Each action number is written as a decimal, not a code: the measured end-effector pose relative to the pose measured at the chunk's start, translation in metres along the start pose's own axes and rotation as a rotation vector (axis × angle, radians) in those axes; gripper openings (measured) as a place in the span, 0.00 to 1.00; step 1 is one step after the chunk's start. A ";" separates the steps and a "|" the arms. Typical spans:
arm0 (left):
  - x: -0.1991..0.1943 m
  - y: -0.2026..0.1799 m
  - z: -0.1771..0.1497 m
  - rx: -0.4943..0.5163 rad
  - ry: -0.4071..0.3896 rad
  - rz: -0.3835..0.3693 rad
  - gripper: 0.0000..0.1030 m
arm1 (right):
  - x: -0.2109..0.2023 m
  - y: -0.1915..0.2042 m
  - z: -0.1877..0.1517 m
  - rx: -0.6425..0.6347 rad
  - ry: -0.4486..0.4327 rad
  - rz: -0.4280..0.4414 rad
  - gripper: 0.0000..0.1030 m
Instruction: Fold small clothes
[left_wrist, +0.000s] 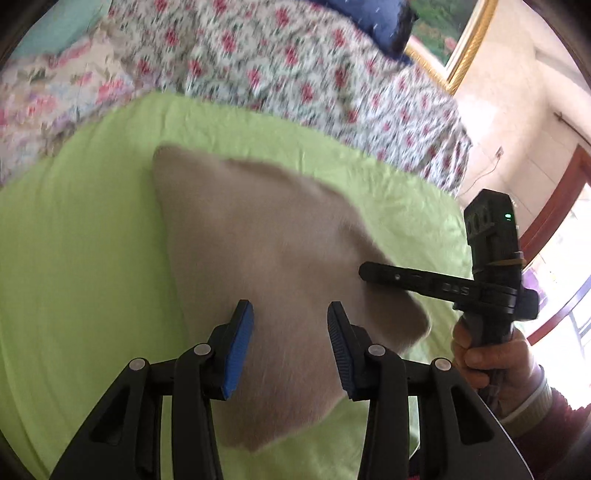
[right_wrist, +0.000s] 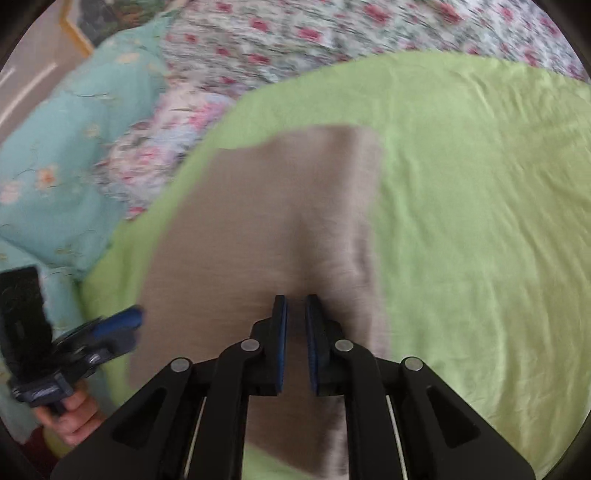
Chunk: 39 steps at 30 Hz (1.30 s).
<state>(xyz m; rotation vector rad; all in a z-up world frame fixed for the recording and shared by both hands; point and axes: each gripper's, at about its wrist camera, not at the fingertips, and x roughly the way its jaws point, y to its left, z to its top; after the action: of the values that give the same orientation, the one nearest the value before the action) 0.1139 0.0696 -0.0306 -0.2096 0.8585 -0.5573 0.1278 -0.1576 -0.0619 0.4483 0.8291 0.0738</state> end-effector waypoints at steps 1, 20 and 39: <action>0.005 0.003 -0.007 -0.011 0.021 -0.010 0.40 | 0.004 -0.010 0.000 0.033 -0.004 0.006 0.02; -0.001 -0.007 -0.045 0.040 0.066 0.019 0.30 | -0.036 0.006 -0.048 -0.085 -0.025 -0.093 0.03; 0.012 -0.014 -0.064 0.066 0.113 0.150 0.30 | -0.033 0.003 -0.071 -0.081 -0.016 -0.165 0.03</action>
<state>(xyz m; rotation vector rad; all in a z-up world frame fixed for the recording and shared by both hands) 0.0659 0.0541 -0.0742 -0.0530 0.9549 -0.4593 0.0543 -0.1379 -0.0795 0.3024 0.8409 -0.0482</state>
